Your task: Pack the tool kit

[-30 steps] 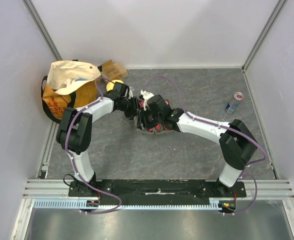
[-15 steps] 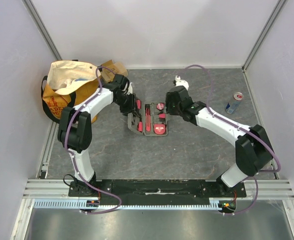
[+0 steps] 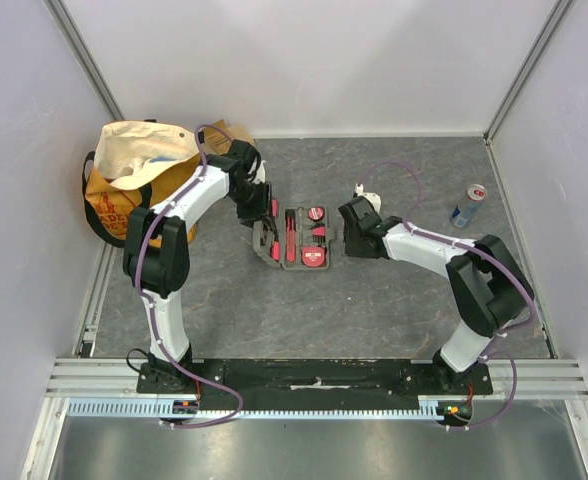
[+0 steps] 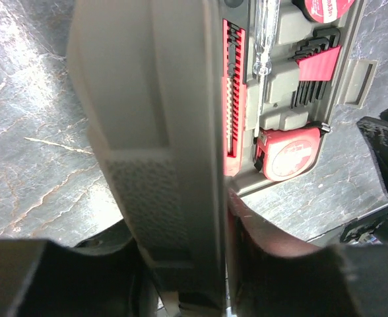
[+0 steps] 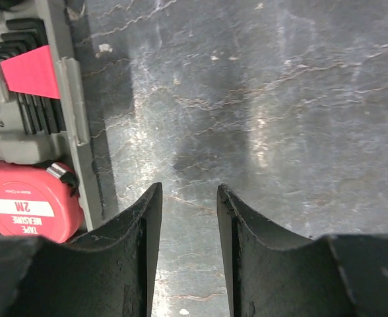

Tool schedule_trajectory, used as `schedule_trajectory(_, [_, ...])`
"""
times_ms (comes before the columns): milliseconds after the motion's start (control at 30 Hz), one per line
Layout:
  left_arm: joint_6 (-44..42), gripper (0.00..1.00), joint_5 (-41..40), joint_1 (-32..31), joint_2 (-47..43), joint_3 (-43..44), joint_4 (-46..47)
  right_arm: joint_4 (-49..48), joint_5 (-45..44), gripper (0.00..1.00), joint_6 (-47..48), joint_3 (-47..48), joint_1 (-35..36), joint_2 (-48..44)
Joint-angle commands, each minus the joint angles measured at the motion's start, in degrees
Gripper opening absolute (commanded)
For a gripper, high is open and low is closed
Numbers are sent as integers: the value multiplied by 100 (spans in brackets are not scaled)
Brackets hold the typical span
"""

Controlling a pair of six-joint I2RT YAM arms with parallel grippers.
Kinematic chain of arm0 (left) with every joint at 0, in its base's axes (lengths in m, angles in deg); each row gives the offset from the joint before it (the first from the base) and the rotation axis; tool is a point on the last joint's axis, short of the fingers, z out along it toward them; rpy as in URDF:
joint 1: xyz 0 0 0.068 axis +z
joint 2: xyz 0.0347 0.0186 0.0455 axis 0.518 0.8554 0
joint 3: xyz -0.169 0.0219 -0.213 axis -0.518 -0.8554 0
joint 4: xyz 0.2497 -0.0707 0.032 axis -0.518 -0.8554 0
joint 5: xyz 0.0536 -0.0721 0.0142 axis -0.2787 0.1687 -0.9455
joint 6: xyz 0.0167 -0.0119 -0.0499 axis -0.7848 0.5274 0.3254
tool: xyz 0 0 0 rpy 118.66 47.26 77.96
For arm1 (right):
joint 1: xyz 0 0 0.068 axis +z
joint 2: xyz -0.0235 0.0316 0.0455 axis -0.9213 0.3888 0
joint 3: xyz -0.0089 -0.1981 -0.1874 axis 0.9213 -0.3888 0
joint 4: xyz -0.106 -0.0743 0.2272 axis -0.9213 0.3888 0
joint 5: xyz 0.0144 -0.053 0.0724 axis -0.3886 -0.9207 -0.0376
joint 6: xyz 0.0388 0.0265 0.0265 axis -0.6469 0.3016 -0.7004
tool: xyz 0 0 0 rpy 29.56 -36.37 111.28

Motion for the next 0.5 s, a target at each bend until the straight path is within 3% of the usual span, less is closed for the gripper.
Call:
schedule_trajectory(0, [-263, 47, 41, -9, -82, 399, -50, -504, 438, 45, 9, 66, 21, 249])
schedule_trajectory(200, [-307, 60, 208, -62, -152, 426, -59, -619, 904, 45, 27, 321, 21, 680])
schedule_trajectory(467, [-246, 62, 569, -71, -328, 434, -59, -724, 1159, 46, 10, 383, 21, 856])
